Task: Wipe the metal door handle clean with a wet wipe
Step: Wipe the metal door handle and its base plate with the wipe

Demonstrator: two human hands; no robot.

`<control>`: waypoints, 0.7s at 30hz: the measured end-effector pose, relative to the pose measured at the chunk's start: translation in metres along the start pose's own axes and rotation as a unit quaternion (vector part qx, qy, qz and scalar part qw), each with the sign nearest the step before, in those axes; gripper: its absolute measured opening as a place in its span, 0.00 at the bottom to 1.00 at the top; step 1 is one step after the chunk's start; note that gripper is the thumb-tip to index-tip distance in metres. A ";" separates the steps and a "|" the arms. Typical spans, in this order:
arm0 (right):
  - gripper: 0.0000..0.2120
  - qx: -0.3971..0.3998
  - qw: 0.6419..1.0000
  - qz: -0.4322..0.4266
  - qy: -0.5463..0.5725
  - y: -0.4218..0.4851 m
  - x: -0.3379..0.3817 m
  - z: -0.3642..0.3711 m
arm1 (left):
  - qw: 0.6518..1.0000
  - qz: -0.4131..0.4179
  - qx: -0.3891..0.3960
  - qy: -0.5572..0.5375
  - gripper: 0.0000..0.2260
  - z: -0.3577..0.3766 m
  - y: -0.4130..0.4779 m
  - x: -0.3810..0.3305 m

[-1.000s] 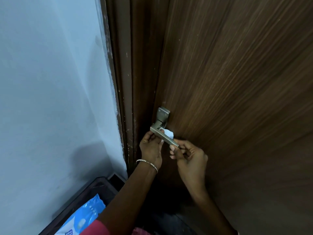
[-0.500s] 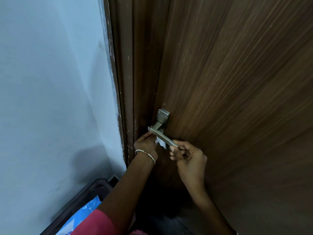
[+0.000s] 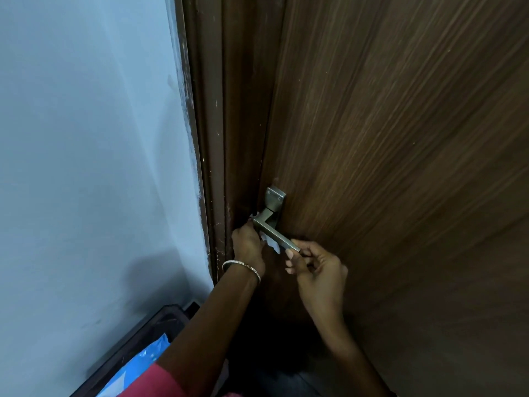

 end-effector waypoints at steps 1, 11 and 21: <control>0.10 0.000 1.000 0.001 0.001 0.000 -0.001 0.000 | 1.000 0.013 -0.006 0.020 0.14 -0.001 -0.001 0.000; 0.09 0.013 1.000 -0.001 0.006 -0.002 0.002 -0.002 | 0.959 0.251 -0.055 0.124 0.16 0.002 -0.026 -0.002; 0.09 0.017 1.000 0.001 0.022 -0.003 -0.001 -0.002 | 0.823 0.489 -0.119 0.264 0.11 0.013 -0.047 -0.017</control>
Point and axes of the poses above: each hand's wrist, its own y-axis towards the middle knuckle, its own z-axis out of the palm, x = y × z, the point moved 3 cm from there along y, towards the middle knuckle, and after that the axes turned 11 degrees about -z, right-handed, at the moved point
